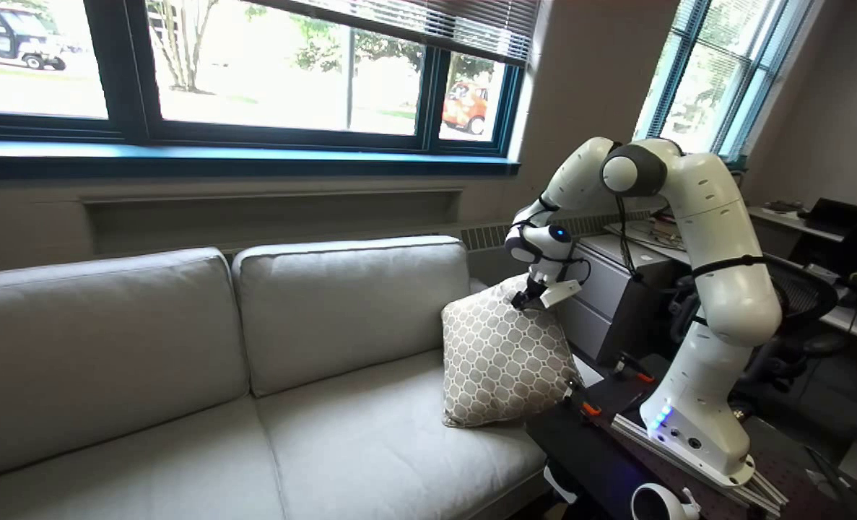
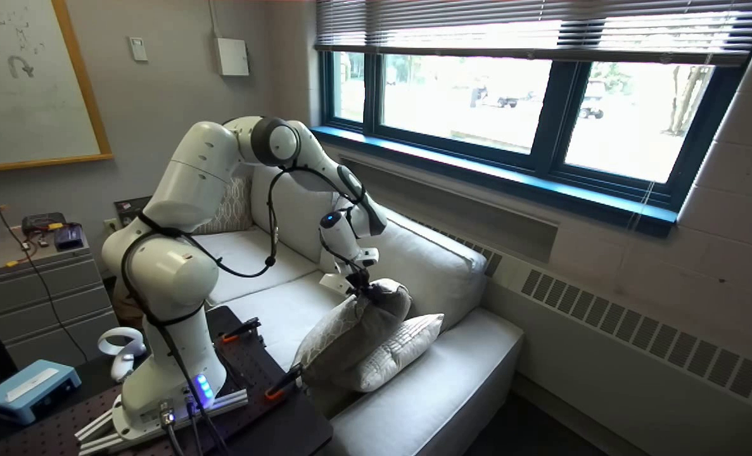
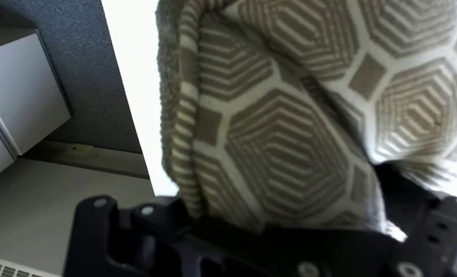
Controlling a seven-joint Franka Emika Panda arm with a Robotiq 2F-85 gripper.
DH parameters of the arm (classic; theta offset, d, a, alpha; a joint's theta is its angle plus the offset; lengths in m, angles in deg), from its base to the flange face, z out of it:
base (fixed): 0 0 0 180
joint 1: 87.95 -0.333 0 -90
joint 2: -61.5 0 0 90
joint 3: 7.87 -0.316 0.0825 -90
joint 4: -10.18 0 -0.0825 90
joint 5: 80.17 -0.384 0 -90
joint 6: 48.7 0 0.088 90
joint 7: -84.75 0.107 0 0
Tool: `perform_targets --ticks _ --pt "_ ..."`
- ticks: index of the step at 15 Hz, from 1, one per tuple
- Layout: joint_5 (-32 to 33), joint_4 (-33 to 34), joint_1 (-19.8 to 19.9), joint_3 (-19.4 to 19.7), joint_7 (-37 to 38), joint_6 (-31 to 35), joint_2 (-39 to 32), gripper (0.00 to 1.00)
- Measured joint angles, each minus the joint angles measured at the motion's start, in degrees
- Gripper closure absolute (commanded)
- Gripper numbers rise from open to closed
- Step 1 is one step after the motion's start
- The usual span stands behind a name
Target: Move the pillows from the middle of the couch and set them against the armrest
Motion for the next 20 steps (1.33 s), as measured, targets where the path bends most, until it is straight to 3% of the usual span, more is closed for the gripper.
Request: perform_targets --ticks 4,8,14,20 --pt "0.0 0.2 7.9 -8.7 -4.0 0.0 2.9 0.00" --pt "0.0 1.7 9.6 -11.3 -4.4 -0.1 4.8 0.00" --pt "0.0 7.8 6.8 -9.7 -2.8 -0.1 5.5 0.00" --pt "0.0 14.2 -0.1 -3.2 2.9 -0.1 5.4 0.00"
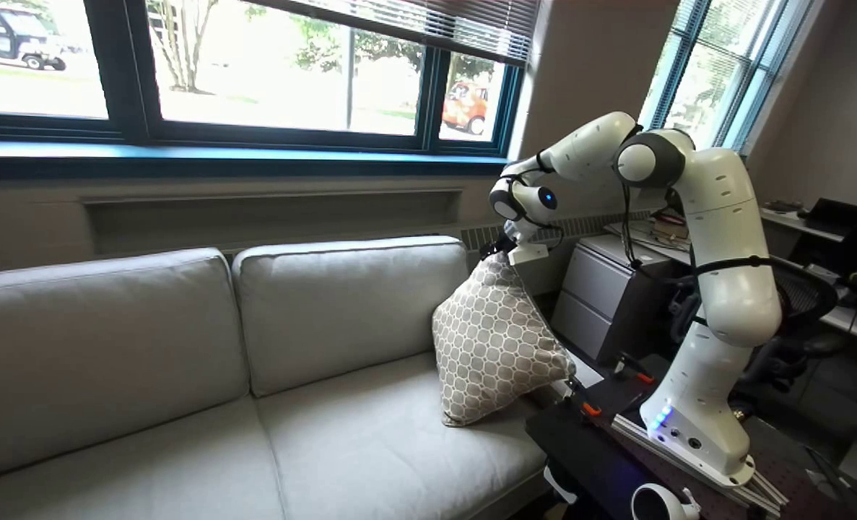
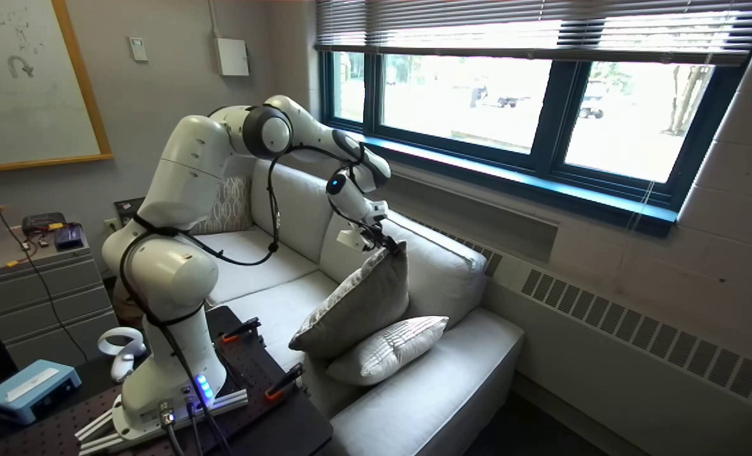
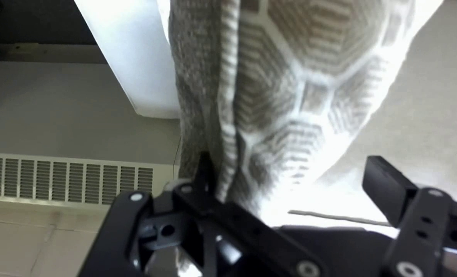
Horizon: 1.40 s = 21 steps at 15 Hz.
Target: Move the pillows from the middle of the couch and set them against the armrest
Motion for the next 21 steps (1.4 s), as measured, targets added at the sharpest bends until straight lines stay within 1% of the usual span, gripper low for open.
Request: perform_targets --ticks 4,6,8,9,10,12,14,15,17,18,21 --pt "0.0 5.1 -4.6 5.0 2.7 0.0 -0.3 0.00" --pt "0.0 7.6 -5.3 5.5 2.8 0.0 -0.5 0.00" --pt "0.0 9.4 -5.2 4.5 1.8 0.0 -0.5 0.00" --pt "0.0 9.9 -4.4 3.0 0.5 0.0 -0.5 0.00" --pt "0.0 9.9 -3.1 0.6 -1.4 0.0 -0.4 0.00" --pt "0.0 9.3 0.6 -5.5 -5.4 0.0 -0.5 0.00" --pt "0.0 7.3 4.1 -11.0 -8.8 0.0 -0.6 0.00" --pt "0.0 5.0 5.7 -12.9 -10.2 0.4 -0.2 0.00" --pt "2.6 -1.7 8.6 -15.9 -10.1 0.5 1.6 0.00" --pt "4.3 -5.0 10.6 -18.0 -10.1 0.4 2.5 0.00" --pt "9.2 -13.3 17.5 -25.9 -10.1 0.4 3.7 0.00"
